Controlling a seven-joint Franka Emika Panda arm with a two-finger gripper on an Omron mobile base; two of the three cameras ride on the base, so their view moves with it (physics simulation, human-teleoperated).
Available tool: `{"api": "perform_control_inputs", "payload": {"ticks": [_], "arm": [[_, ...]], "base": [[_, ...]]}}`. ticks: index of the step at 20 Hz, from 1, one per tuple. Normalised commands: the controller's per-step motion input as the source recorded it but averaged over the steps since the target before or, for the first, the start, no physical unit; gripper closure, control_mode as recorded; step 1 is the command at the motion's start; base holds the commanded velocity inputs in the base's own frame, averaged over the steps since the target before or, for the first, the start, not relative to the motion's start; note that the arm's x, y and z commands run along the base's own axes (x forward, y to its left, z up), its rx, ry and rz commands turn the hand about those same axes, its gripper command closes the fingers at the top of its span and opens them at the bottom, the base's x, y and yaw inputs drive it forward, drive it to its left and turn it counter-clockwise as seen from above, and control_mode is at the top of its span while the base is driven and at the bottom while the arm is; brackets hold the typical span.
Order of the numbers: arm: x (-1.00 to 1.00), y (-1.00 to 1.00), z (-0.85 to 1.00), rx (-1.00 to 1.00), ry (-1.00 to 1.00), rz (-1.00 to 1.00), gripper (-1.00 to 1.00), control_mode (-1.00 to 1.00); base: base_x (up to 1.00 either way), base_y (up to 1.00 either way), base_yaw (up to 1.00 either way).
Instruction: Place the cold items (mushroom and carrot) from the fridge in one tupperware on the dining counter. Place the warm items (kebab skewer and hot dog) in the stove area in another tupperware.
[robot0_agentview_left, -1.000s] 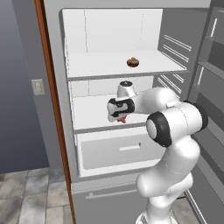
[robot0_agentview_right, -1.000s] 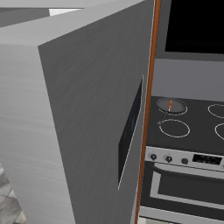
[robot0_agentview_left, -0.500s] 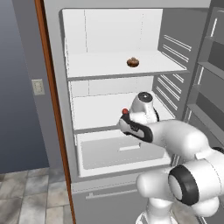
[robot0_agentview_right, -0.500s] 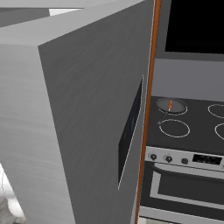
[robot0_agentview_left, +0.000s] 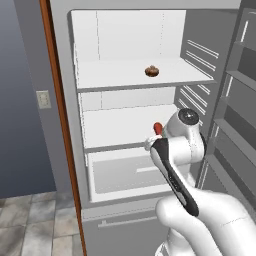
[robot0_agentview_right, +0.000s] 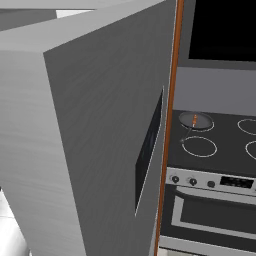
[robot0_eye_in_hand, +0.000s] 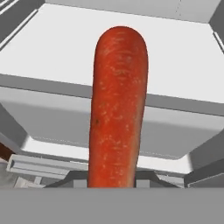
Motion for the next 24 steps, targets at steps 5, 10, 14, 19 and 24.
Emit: {"api": "perform_control_inputs", "payload": {"ticks": [5,10,14,19,24], "arm": [[-0.90,0.00,0.72,0.00,-0.01,-0.11,1.00,-1.00],[-0.51,0.00,0.83,0.00,-0.06,-0.14,1.00,-1.00],[-0.59,0.00,0.51,0.00,-0.17,-0.10,1.00,-1.00],[-0.09,0.00,-0.01,0.00,0.01,0.00,1.00,-1.00],[-0.03,0.00,0.00,0.00,-0.01,0.00,1.00,1.00]], "base": [[0.00,0.00,0.00],[0.00,0.00,0.00],[0.00,0.00,0.00],[0.00,0.00,0.00],[-0.53,0.06,-0.14]]}}
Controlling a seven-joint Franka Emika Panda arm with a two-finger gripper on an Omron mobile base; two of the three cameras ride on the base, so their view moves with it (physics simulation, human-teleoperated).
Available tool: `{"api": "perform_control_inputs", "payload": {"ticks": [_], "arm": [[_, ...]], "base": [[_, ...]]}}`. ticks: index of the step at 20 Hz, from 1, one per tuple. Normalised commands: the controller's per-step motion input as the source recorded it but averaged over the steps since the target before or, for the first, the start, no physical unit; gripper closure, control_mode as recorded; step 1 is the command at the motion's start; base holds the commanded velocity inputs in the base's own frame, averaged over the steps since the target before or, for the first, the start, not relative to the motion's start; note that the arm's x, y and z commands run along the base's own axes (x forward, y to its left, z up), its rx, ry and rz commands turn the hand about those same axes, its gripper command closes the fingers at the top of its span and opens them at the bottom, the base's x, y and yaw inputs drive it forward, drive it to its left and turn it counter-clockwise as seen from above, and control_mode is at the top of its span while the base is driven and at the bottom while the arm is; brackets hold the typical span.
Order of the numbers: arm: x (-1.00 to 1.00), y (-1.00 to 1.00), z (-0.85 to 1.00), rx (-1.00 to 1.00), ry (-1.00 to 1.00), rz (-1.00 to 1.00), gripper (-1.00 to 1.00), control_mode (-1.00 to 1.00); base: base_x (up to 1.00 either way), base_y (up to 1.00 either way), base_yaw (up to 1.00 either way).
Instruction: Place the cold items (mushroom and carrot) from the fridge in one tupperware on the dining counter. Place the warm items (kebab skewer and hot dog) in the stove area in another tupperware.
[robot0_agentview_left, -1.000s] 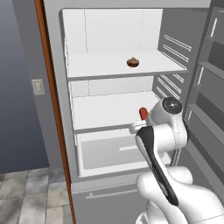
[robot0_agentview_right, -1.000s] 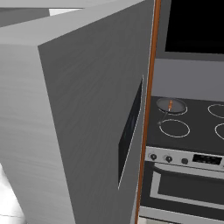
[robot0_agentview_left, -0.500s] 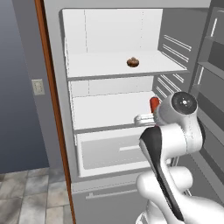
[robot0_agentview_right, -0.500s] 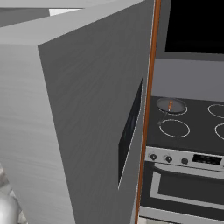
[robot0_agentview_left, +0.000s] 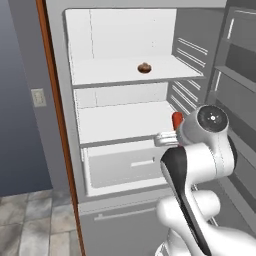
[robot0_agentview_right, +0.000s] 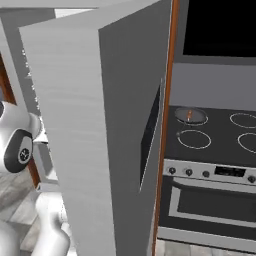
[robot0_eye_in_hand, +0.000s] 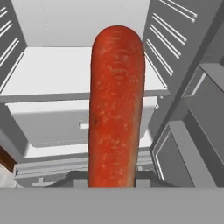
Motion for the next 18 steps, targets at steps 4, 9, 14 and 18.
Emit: {"api": "perform_control_inputs", "payload": {"ticks": [4,9,14,18], "arm": [[0.00,0.00,0.00,0.00,0.00,0.00,1.00,1.00],[0.00,0.00,0.00,0.00,0.00,0.00,1.00,1.00],[0.00,0.00,0.00,0.00,0.00,0.00,1.00,1.00],[0.00,0.00,0.00,0.00,0.00,0.00,1.00,1.00]], "base": [[-0.79,0.42,-0.47],[-0.74,0.67,-0.70],[-0.64,0.73,-0.66],[-0.47,0.76,-0.61]]}}
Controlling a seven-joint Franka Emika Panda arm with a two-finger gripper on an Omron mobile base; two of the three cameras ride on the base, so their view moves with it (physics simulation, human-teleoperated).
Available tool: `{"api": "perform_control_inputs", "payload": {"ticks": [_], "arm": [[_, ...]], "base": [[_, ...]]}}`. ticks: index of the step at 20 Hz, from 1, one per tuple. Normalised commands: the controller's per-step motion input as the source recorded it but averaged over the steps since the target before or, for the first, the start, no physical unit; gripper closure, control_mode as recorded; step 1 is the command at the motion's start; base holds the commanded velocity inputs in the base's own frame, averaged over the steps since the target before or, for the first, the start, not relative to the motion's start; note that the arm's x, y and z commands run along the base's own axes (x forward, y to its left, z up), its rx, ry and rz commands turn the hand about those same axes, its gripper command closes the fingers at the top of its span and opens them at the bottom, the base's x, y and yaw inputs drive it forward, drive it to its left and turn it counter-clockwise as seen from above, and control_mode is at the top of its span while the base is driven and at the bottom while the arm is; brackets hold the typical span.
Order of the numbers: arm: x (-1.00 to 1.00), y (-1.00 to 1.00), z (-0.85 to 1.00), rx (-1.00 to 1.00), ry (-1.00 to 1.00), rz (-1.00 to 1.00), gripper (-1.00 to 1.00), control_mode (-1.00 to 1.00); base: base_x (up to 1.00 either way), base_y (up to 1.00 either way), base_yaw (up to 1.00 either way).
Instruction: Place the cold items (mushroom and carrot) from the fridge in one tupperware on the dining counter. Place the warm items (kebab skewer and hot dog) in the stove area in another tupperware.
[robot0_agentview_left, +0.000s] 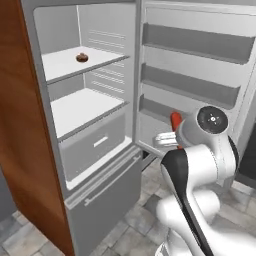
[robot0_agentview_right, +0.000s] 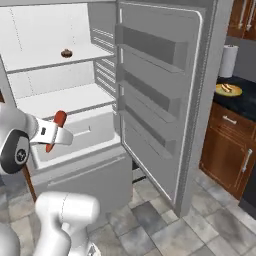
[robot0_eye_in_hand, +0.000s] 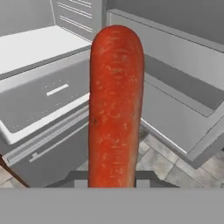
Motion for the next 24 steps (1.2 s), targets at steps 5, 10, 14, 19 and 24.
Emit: {"api": "perform_control_inputs", "payload": {"ticks": [5,10,14,19,24], "arm": [[0.00,0.00,0.00,0.00,0.00,0.00,1.00,1.00],[0.00,0.00,0.00,0.00,0.00,0.00,1.00,1.00],[0.00,0.00,0.00,0.00,0.00,0.00,1.00,1.00],[0.00,0.00,0.00,0.00,0.00,0.00,1.00,1.00],[0.00,0.00,0.00,0.00,0.00,0.00,1.00,1.00]], "base": [[-0.54,0.55,-0.78],[-0.75,0.00,-0.99],[-0.70,0.00,-1.00],[-0.62,0.00,-1.00],[-0.51,-0.45,-0.94]]}}
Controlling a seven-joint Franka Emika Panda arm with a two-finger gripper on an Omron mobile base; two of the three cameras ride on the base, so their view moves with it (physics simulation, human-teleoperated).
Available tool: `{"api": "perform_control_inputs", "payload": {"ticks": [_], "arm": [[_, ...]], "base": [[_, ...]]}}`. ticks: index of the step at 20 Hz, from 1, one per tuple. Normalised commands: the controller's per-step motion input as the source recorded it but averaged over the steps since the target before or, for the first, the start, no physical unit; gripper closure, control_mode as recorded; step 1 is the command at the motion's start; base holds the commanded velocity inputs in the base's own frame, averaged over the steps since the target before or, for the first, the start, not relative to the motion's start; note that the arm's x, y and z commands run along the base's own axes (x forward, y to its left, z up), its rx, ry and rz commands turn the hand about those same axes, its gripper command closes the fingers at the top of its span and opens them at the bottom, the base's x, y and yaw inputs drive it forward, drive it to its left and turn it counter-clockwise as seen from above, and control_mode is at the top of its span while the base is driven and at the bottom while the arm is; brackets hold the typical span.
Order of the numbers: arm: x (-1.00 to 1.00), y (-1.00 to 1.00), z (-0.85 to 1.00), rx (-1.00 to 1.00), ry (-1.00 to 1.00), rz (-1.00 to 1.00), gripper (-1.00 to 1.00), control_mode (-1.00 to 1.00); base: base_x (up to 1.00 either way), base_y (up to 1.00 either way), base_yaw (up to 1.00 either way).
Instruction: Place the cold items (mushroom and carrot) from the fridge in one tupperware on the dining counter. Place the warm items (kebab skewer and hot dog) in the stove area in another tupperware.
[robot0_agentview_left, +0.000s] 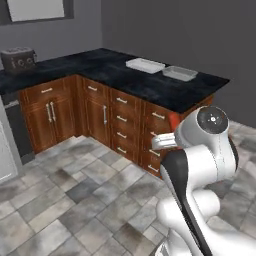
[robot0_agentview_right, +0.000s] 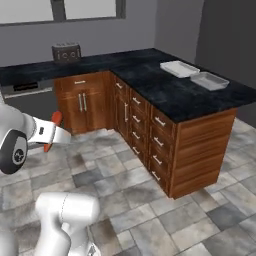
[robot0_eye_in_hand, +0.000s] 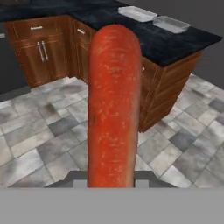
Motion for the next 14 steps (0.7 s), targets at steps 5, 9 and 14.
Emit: {"api": "perform_control_inputs", "payload": {"ticks": [5,9,14], "arm": [[0.00,0.00,0.00,0.00,0.00,0.00,1.00,1.00],[0.00,0.00,0.00,0.00,0.00,0.00,1.00,1.00],[0.00,0.00,0.00,0.00,0.00,0.00,1.00,1.00]], "base": [[0.14,-0.71,-0.51],[0.65,-1.00,-0.01],[0.72,-1.00,0.00]]}}
